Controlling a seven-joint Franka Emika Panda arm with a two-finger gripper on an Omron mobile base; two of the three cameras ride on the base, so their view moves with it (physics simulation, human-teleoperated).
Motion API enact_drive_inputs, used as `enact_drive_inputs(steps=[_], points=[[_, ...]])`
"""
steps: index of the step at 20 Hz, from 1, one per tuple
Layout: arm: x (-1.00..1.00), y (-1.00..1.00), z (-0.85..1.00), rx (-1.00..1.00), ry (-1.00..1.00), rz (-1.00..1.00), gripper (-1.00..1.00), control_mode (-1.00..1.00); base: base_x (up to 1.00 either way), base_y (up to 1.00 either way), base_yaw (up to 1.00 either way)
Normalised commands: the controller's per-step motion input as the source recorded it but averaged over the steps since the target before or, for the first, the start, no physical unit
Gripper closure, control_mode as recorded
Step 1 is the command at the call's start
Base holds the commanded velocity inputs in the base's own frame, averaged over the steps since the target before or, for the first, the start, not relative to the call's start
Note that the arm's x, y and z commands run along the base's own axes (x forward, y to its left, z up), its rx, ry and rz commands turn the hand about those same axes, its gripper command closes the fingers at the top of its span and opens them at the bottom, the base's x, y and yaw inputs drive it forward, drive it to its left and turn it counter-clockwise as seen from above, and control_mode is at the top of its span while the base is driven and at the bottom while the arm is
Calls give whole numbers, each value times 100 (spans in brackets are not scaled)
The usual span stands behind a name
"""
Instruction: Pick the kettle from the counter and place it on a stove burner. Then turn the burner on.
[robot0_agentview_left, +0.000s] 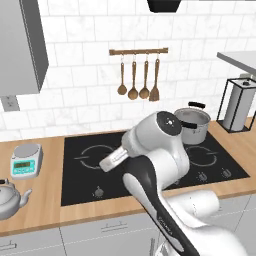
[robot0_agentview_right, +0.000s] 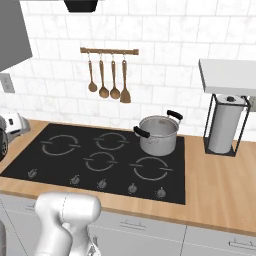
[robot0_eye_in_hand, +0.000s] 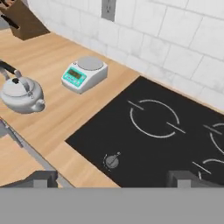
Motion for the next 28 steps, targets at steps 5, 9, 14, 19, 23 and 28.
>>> enact_drive_inputs(steps=[5, 9, 14, 19, 23, 28], points=[[28, 86, 2, -14, 1, 36, -100, -100, 0, 0, 0], [28, 76, 0, -21, 13, 33, -100, -100, 0, 0, 0], [18, 88, -2, -29, 17, 23, -100, -100, 0, 0, 0], [0, 88, -17, -27, 6, 13, -100, -100, 0, 0, 0], [1, 83, -51, -22, 3, 5, -100, -100, 0, 0, 0], [9, 36, -32, -1, 0, 9, -100, -100, 0, 0, 0]])
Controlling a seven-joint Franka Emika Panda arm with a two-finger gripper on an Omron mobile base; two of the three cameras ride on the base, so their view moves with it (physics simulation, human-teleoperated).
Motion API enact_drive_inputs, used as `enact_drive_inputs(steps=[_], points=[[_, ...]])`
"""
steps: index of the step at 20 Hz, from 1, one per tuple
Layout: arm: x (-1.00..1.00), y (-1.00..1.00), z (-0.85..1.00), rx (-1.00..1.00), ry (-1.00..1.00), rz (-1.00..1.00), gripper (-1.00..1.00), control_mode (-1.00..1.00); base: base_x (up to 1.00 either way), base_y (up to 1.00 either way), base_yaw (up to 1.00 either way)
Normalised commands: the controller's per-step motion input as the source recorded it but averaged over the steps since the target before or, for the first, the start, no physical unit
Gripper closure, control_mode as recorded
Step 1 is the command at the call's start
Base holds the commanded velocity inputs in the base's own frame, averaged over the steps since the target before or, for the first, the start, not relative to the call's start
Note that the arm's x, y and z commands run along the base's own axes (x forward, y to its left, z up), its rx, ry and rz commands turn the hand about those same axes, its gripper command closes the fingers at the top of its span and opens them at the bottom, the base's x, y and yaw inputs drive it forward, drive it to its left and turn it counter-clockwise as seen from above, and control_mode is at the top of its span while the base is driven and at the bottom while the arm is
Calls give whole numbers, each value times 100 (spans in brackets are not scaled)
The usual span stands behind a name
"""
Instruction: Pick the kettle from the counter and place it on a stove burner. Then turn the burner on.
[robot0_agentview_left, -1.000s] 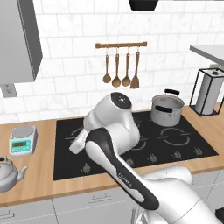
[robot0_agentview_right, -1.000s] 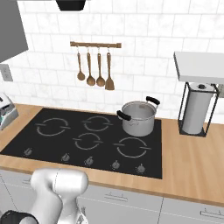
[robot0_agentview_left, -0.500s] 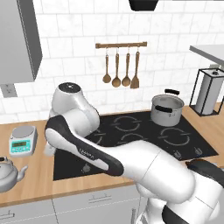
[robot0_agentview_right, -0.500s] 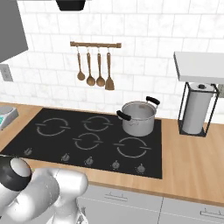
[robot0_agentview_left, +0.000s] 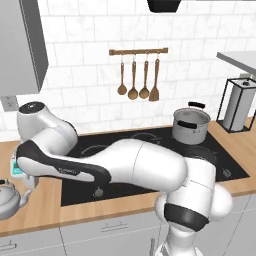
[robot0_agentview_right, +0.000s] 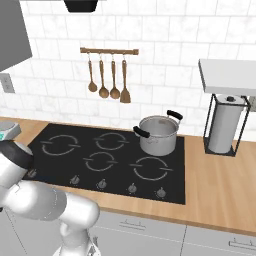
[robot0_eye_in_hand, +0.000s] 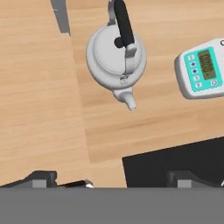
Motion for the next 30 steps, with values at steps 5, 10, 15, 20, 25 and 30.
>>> enact_drive_inputs(steps=[5, 10, 15, 20, 25, 30], points=[[3, 26, -8, 0, 0, 7, -100, -100, 0, 0, 0], [5, 31, -15, 0, 1, 5, -100, -100, 0, 0, 0], [18, 36, -28, 1, 0, 5, -100, -100, 0, 0, 0], [30, 39, -8, 0, 3, 6, -100, -100, 0, 0, 0], [31, 42, -19, 0, 17, 8, -100, -100, 0, 0, 0], [1, 19, -38, 0, 15, 11, -100, -100, 0, 0, 0]])
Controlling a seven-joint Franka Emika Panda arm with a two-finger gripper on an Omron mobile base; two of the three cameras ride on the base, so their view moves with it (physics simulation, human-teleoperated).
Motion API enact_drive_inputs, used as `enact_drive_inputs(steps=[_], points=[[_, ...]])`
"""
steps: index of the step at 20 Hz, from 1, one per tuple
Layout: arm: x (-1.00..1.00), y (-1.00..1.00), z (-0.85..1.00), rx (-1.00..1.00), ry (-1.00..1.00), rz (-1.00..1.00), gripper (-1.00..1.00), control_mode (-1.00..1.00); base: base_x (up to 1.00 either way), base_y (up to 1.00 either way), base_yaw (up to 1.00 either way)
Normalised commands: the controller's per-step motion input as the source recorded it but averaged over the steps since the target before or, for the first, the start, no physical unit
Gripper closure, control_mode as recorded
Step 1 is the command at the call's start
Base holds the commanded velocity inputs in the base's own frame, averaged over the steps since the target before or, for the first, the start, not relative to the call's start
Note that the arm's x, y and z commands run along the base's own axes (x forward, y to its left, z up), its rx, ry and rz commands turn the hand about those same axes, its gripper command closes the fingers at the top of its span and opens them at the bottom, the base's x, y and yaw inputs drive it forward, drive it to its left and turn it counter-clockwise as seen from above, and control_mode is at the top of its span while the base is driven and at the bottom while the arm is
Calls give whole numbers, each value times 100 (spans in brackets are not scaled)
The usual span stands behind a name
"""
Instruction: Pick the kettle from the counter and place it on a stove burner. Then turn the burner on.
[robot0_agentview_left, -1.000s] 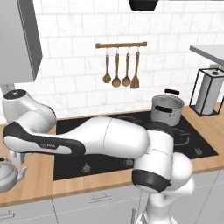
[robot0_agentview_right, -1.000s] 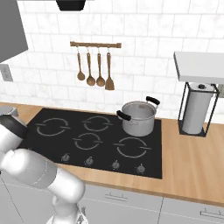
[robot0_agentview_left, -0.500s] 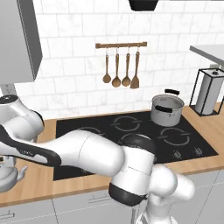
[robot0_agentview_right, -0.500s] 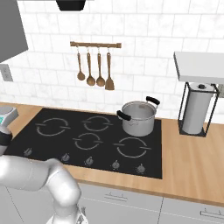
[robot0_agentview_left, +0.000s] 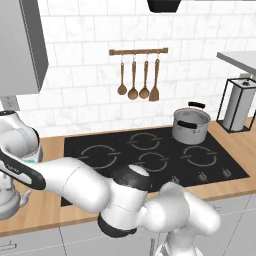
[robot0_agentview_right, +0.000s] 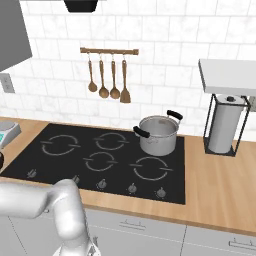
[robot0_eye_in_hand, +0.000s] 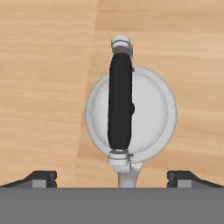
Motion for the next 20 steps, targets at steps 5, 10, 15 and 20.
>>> enact_drive_inputs(steps=[5, 10, 15, 20], points=[[0, 26, -21, 0, 4, 7, -100, -100, 0, 0, 0], [1, 28, -9, 0, 0, 2, -100, -100, 0, 0, 0], [3, 19, 0, 0, 0, 0, -100, -100, 0, 0, 0], [0, 0, 0, 0, -1, 0, -100, -100, 0, 0, 0]])
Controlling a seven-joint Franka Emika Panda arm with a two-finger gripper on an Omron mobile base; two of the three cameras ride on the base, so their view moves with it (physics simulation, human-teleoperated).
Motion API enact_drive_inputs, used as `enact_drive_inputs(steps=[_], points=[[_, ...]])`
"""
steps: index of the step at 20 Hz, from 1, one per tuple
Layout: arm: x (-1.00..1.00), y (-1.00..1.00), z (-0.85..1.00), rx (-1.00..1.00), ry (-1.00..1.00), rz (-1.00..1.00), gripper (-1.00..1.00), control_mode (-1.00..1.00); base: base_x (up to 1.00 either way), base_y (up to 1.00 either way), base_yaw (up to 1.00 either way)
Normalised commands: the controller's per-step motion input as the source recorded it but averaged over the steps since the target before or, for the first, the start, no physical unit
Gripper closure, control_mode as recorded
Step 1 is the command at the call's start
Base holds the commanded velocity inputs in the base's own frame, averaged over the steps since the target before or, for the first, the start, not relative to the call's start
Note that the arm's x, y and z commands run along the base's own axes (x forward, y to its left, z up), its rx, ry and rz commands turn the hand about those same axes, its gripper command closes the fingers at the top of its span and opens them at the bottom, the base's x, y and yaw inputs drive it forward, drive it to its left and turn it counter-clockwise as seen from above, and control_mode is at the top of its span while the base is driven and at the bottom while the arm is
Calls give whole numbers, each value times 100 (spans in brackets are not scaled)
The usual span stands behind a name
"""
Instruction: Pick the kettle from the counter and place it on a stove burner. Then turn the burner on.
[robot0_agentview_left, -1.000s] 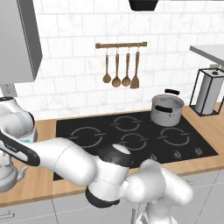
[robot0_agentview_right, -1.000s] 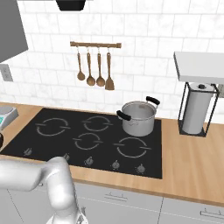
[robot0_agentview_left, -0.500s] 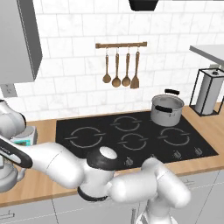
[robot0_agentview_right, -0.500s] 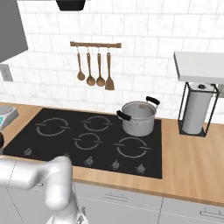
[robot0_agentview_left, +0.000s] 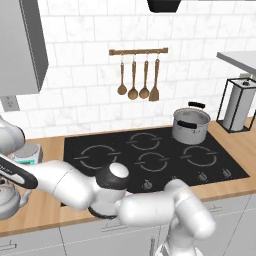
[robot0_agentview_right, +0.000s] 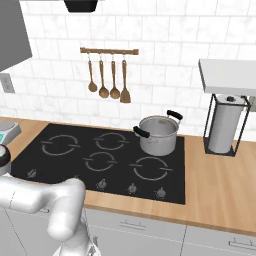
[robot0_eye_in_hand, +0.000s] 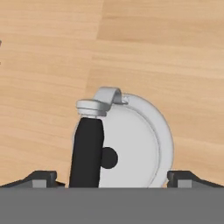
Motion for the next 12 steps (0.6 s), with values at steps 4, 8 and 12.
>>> enact_drive_inputs(steps=[4, 8, 12], points=[[0, 0, 0, 0, 0, 0, -100, -100, 0, 0, 0], [-2, 0, 0, 0, 0, 0, 100, -100, 0, 0, 0], [-13, -4, -3, 0, 0, -2, 100, -100, 0, 0, 0]])
